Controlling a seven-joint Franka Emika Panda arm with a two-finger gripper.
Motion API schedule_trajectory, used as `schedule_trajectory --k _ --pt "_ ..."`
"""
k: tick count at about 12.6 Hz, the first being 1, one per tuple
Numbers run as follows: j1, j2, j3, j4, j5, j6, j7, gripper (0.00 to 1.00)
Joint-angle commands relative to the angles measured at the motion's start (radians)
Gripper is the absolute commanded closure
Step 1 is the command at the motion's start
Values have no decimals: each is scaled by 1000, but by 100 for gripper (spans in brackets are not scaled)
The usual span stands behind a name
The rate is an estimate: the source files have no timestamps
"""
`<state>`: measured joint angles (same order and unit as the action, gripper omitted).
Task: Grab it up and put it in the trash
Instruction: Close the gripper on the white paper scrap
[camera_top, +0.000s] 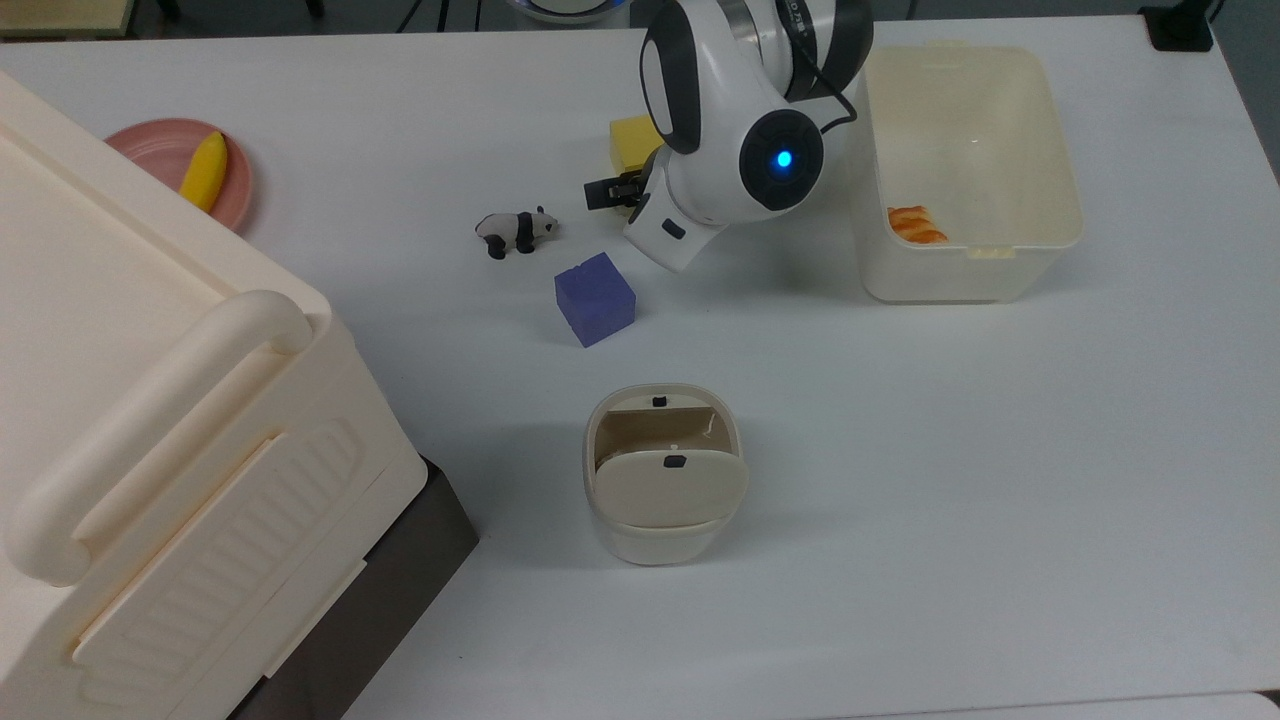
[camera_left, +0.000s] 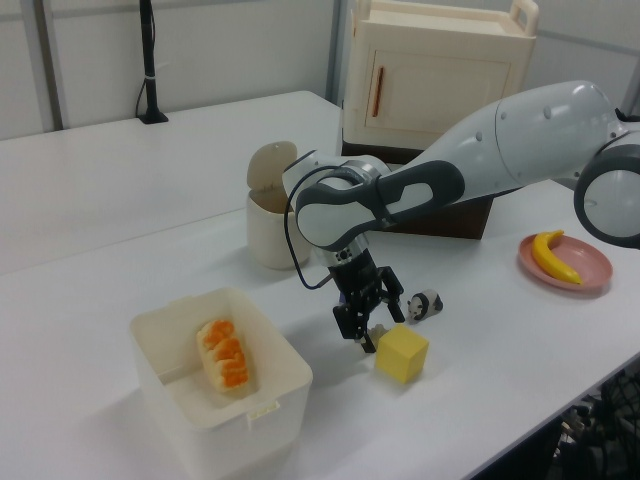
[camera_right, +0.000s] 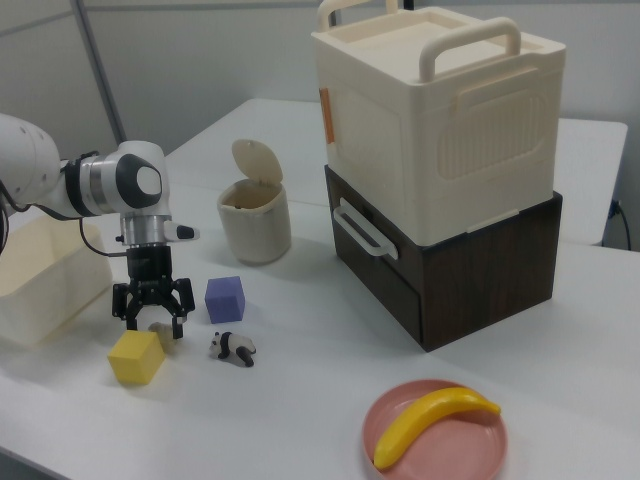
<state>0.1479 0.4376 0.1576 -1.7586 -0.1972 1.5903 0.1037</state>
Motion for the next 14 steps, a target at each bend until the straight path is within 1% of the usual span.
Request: schedule_trajectory --k 1,4,10,11,12,13,14 --pt "-2 -14 0 20 1 -4 -39 0" --pt "-7 -16 -1 34 -2 0 -70 0" --pt "-8 -11 -1 31 -7 99 -137 0" --pt "-8 -8 -1 31 -7 99 -150 4" --pt "-7 -8 0 31 -7 99 -165 13" --pt "-5 -8 -1 28 -7 99 -173 28" --pt "-4 -8 -1 28 -7 99 -173 34"
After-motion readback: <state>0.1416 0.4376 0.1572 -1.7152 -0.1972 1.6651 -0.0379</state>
